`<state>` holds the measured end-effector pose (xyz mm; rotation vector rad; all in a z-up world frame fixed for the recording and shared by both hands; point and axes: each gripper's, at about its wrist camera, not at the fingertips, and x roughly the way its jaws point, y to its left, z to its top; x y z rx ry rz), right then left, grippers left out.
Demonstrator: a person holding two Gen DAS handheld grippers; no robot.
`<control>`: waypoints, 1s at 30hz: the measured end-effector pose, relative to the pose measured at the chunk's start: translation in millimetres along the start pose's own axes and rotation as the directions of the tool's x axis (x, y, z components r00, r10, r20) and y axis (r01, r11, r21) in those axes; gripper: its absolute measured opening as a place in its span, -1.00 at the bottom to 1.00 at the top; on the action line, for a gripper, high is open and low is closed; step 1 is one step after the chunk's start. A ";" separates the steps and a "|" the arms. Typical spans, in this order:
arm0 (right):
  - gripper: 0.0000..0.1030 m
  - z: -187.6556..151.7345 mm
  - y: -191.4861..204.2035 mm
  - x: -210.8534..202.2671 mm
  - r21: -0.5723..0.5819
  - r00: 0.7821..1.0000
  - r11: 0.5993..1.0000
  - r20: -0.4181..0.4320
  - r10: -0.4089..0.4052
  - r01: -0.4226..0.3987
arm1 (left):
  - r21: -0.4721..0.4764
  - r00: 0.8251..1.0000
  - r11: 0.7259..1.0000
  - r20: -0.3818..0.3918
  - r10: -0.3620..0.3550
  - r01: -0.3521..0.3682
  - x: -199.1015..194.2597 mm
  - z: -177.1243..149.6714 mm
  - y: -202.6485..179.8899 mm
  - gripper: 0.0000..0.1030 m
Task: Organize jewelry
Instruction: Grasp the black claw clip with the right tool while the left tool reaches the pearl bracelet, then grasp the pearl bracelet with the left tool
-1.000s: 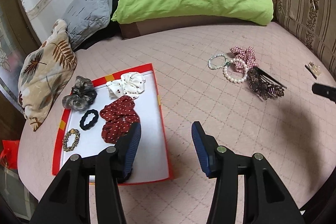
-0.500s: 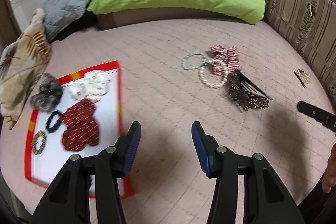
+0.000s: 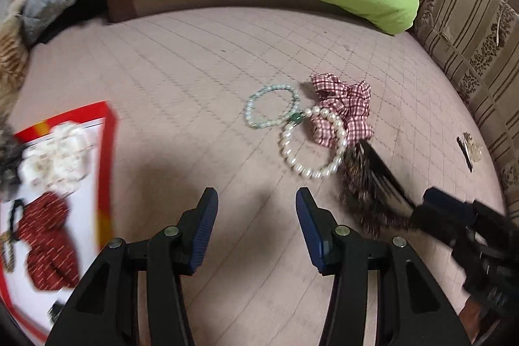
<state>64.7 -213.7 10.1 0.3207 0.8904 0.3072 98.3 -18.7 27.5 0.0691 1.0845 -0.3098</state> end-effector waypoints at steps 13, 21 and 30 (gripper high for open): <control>-0.52 1.6 -18.6 32.9 0.036 0.998 0.999 -0.059 0.023 -0.021 | 0.033 0.999 0.998 -0.024 -0.046 0.046 58.1 34.8 -20.4 -0.37; -0.90 -2.0 -18.2 26.5 0.065 0.997 0.997 -0.051 0.054 -0.051 | 0.041 0.998 0.997 -0.010 -0.062 0.062 41.9 29.8 -19.8 -0.83; -0.91 -7.3 -13.7 2.6 0.095 0.995 0.991 -0.015 0.095 -0.093 | 0.057 0.993 0.994 0.072 -0.094 0.090 -25.3 13.2 -16.5 -0.83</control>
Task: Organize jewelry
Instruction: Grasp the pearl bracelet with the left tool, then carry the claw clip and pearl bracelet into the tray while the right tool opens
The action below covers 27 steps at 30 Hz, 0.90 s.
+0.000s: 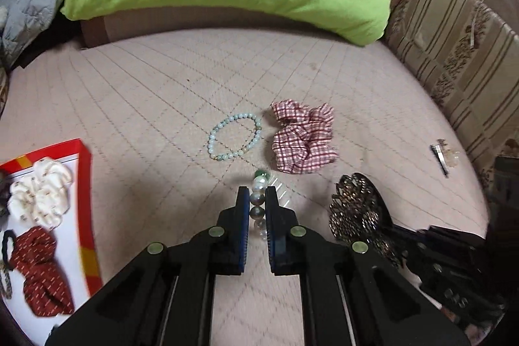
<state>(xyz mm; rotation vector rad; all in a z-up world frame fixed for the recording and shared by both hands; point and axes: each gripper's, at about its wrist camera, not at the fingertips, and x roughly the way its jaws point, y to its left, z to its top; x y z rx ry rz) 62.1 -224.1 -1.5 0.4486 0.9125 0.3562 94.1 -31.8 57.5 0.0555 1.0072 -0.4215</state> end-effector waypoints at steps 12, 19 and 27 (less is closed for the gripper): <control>-0.91 -12.2 37.9 -26.7 -0.004 0.997 0.998 0.030 0.065 -0.065 | -0.084 0.996 0.996 0.082 0.022 -0.015 -102.8 -28.1 61.7 -0.83; -0.91 -19.8 91.0 -18.4 -0.081 0.995 0.992 -0.014 0.097 -0.097 | -0.138 0.989 0.985 0.097 0.114 -0.100 -143.0 -59.5 111.8 -0.83; -0.91 -31.2 162.3 6.9 -0.200 0.988 0.969 -0.089 0.127 -0.143 | -0.283 0.986 0.951 0.077 0.149 -0.122 -155.3 -101.1 180.0 -0.83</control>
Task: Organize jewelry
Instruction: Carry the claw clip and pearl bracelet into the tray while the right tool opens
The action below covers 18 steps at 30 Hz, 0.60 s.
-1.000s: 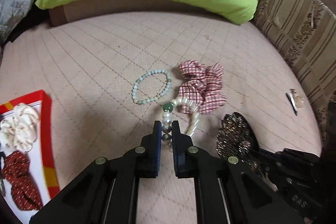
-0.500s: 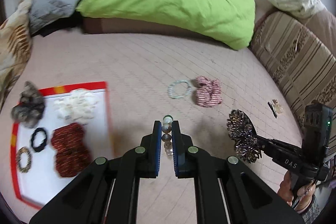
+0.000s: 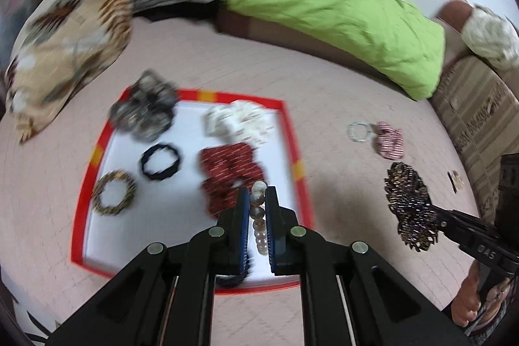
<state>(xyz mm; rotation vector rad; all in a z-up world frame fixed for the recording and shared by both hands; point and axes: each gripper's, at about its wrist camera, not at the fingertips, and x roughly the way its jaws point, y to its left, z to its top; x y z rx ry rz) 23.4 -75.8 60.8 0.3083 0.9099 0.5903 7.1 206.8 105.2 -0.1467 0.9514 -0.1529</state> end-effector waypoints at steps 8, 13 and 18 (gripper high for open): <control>-0.91 -0.3 42.6 44.9 -0.040 0.994 0.998 -0.092 0.052 -0.055 | -0.129 0.999 0.991 -0.033 0.038 -0.042 13.6 -19.2 69.7 -0.83; -0.91 -3.9 62.7 78.3 -0.046 0.984 0.995 -0.161 0.079 -0.087 | -0.203 0.997 0.977 -0.043 0.065 -0.073 24.5 -26.4 105.1 -0.83; -0.91 -10.2 72.3 107.5 -0.042 0.972 0.994 -0.220 0.086 -0.098 | -0.227 0.996 0.970 -0.038 0.082 -0.089 31.7 -31.6 120.2 -0.83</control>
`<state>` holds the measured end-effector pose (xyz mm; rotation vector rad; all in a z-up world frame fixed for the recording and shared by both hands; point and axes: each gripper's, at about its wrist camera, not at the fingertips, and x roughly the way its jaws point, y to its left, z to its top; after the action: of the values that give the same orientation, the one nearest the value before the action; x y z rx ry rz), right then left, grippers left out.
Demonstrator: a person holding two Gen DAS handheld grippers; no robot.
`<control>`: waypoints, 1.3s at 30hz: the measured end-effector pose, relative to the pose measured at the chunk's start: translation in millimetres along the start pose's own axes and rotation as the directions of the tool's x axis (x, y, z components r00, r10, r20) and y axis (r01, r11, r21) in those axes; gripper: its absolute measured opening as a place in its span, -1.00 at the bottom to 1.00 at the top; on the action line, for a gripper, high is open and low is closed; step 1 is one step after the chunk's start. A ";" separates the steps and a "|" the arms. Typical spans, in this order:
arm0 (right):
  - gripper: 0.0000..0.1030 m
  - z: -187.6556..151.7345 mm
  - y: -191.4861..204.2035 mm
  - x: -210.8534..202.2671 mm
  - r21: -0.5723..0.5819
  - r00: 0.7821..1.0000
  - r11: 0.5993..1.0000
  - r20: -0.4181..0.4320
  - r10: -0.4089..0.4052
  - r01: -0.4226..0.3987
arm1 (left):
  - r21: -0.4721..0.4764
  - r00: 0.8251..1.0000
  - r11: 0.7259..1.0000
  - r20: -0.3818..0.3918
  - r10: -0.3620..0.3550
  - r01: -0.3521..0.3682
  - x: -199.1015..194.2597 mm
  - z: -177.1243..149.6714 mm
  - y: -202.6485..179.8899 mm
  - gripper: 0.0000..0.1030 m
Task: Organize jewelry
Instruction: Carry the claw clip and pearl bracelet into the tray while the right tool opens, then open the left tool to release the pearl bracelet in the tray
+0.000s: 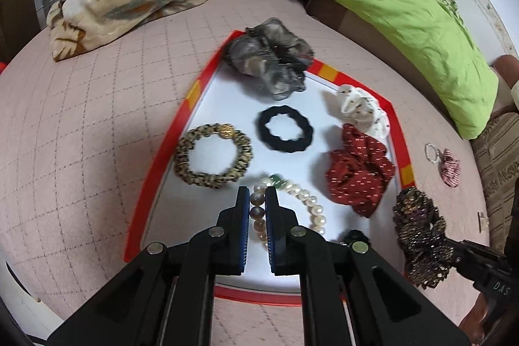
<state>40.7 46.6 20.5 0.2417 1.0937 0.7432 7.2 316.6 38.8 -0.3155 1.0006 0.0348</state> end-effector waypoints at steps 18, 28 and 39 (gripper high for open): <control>-0.90 0.6 -12.6 28.2 -0.008 0.993 0.993 -0.013 -0.114 0.114 | 0.052 0.995 0.997 0.076 0.058 -0.062 3.7 -7.2 0.1 -0.82; -0.89 0.0 -16.9 20.5 -0.010 0.984 0.984 0.015 -0.179 0.180 | 0.044 0.991 0.998 0.131 0.030 -0.036 -2.7 -11.9 1.2 -0.82; -0.57 -5.0 -9.3 3.8 -0.012 0.980 0.982 0.056 -0.189 0.190 | 0.049 0.983 0.999 0.186 0.011 -0.021 -10.4 -16.3 -4.3 -0.82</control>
<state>41.2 41.4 10.6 0.1397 1.0423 0.5723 -11.1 309.1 40.4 -0.2533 0.8180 0.0525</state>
